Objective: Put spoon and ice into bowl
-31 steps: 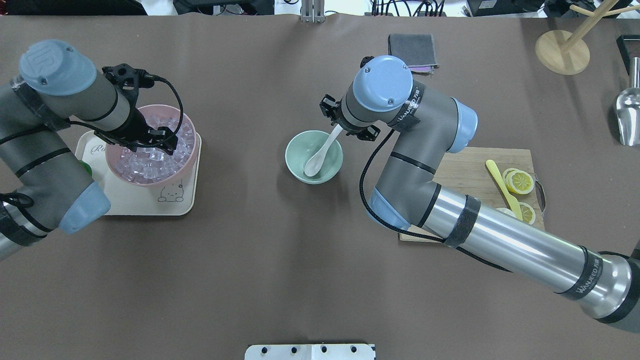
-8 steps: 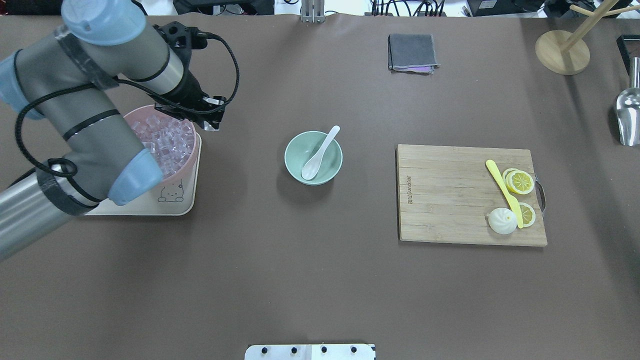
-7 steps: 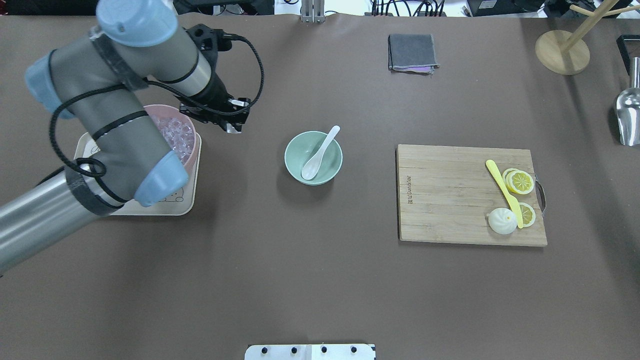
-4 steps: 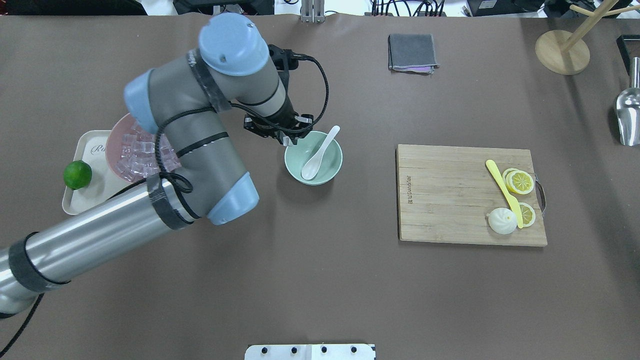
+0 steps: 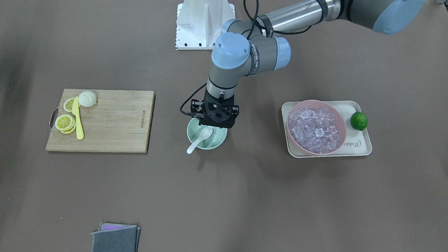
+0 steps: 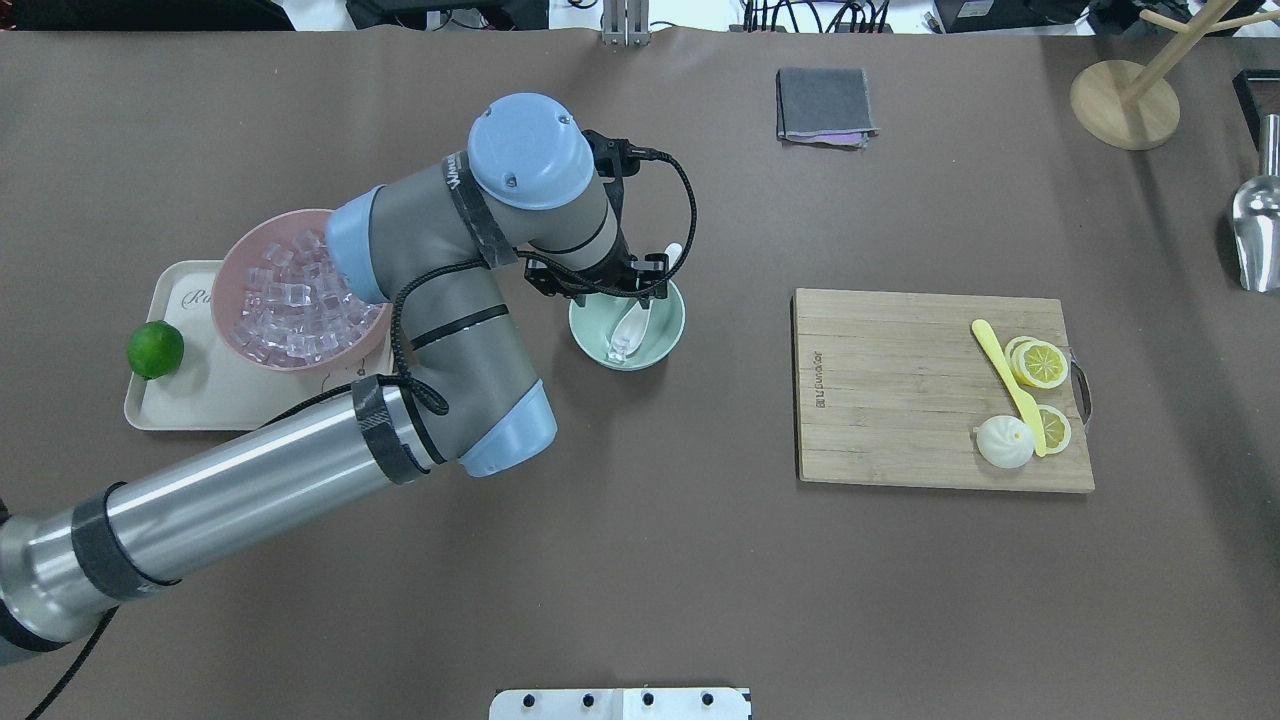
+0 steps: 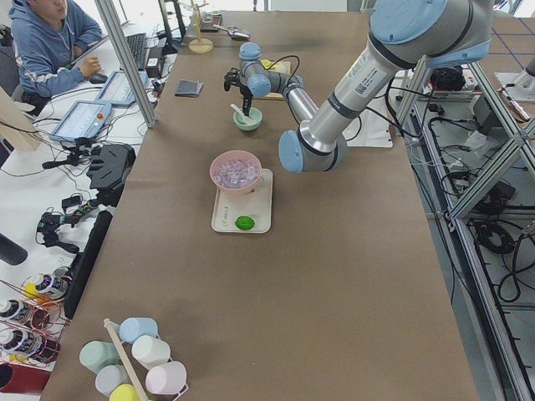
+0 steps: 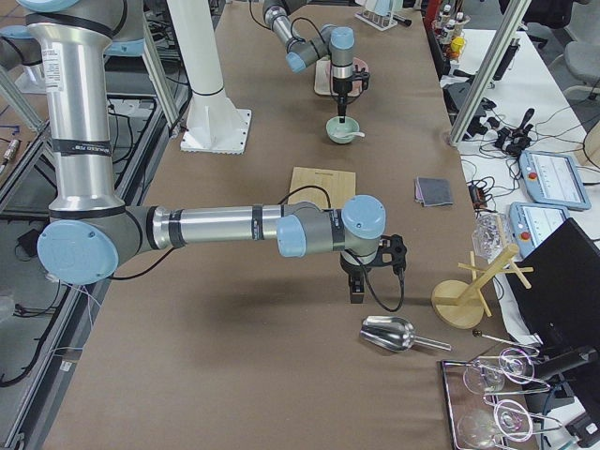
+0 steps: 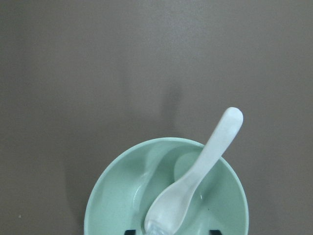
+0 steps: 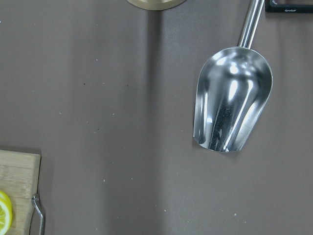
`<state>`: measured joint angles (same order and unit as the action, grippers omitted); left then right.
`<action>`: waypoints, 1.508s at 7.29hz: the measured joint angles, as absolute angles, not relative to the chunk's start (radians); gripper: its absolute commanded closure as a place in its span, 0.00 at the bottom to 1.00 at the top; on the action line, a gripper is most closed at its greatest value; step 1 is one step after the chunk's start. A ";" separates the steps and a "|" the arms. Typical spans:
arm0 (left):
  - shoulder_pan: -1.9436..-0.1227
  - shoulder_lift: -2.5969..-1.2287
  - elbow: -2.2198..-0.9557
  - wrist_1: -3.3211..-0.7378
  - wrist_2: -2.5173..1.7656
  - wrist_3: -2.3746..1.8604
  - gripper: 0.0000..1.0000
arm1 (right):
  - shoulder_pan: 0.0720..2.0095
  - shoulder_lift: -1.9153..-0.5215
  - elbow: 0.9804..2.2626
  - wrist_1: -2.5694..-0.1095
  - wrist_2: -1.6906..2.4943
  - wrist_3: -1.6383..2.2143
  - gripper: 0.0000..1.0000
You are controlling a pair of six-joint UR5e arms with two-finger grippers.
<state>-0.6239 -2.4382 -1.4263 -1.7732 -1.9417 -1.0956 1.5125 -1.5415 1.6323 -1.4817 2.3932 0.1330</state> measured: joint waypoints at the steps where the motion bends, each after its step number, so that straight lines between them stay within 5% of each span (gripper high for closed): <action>1: -0.678 -2.383 -1.496 -1.734 -1.966 -1.039 0.01 | 1.512 -1.539 1.633 -1.482 2.394 0.133 0.00; 5: -1.100 -2.039 -1.778 -1.450 -2.189 -0.378 0.01 | 1.510 -1.509 1.602 -1.481 2.391 0.126 0.00; 9: -1.372 -1.676 -1.786 -1.455 -2.285 0.014 0.01 | 1.530 -1.473 1.548 -1.483 2.386 0.032 0.00; 11: -1.420 -1.599 -1.775 -1.469 -2.287 0.033 0.01 | 1.533 -1.467 1.547 -1.486 2.380 0.023 0.00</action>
<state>-1.4204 -1.5988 -1.7751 -1.4686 -2.2868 0.0325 1.5333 -1.4675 1.5466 -1.4855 2.3804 0.0227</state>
